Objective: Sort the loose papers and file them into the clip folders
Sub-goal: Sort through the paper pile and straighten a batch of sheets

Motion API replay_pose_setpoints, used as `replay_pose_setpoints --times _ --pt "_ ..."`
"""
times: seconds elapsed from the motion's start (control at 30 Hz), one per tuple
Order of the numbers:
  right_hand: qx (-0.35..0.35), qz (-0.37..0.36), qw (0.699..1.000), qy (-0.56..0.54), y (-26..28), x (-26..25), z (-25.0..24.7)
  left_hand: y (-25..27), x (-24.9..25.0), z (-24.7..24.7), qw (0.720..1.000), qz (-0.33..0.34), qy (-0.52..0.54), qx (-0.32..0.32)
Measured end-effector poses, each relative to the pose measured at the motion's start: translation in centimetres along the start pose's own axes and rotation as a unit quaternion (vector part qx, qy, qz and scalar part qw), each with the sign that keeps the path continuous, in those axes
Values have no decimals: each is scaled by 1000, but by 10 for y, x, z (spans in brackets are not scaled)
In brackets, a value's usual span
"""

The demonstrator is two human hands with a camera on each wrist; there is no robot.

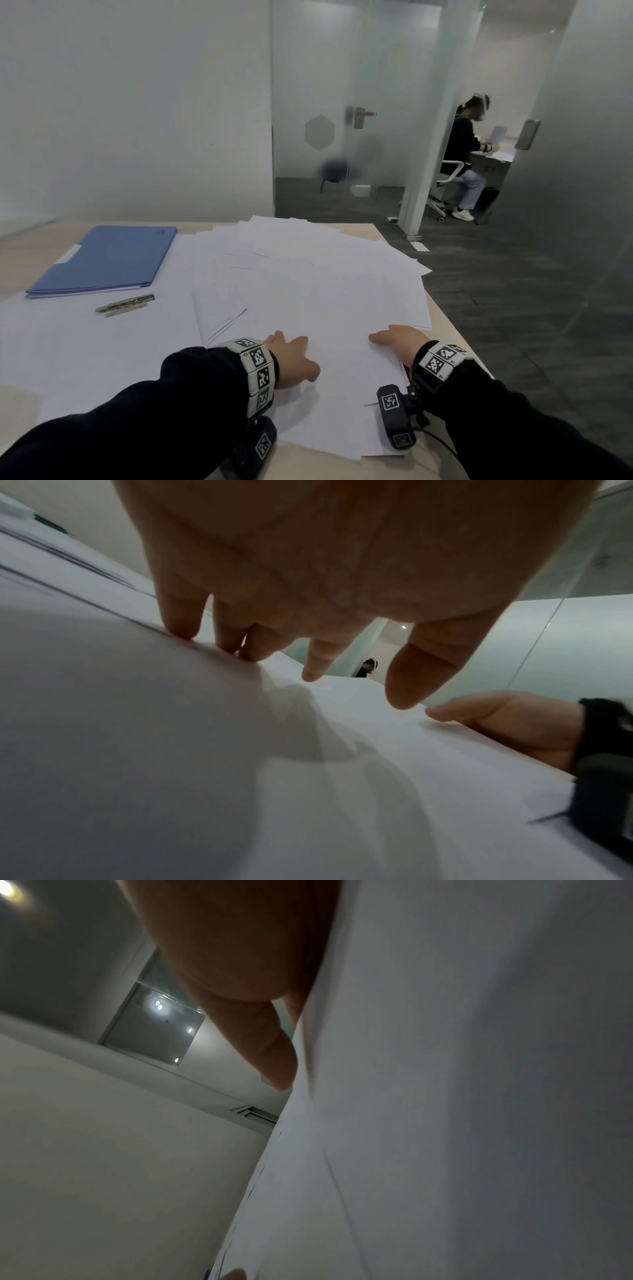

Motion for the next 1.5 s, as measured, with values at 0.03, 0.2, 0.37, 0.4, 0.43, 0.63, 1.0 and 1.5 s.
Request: replay_pose_setpoints --times 0.03,0.2,0.37,0.4,0.43,0.63,1.0,1.5 --pt "-2 3 1000 -4 -6 5 0 0 6 3 1000 10 5 -5" --pt "5 -7 995 101 -30 17 -2 -1 28 12 994 76 70 -22" --pt "58 -27 991 115 -22 14 -39 -10 12 -1 974 83 206 44" --pt "71 -40 992 100 -22 17 -52 -12 6 -5 970 74 223 57" --pt "84 -57 991 84 -24 20 -66 -14 1 -8 967 63 239 65" --pt "122 -143 979 -83 13 13 -99 -19 -8 -31 926 73 350 121" --pt "93 -261 944 -181 42 -36 -78 13 36 -75 805 278 483 204" --pt "54 -328 929 -164 37 -48 -25 21 7 -61 736 277 553 275"
Point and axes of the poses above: each hand's wrist, its own y-axis away from the middle knuckle, its own z-axis out of the palm, x = y × z, the point moved 3 cm from there along -y, towards the middle knuckle, and after that the axes turned 5 degrees about -x, right-handed, at the moved point
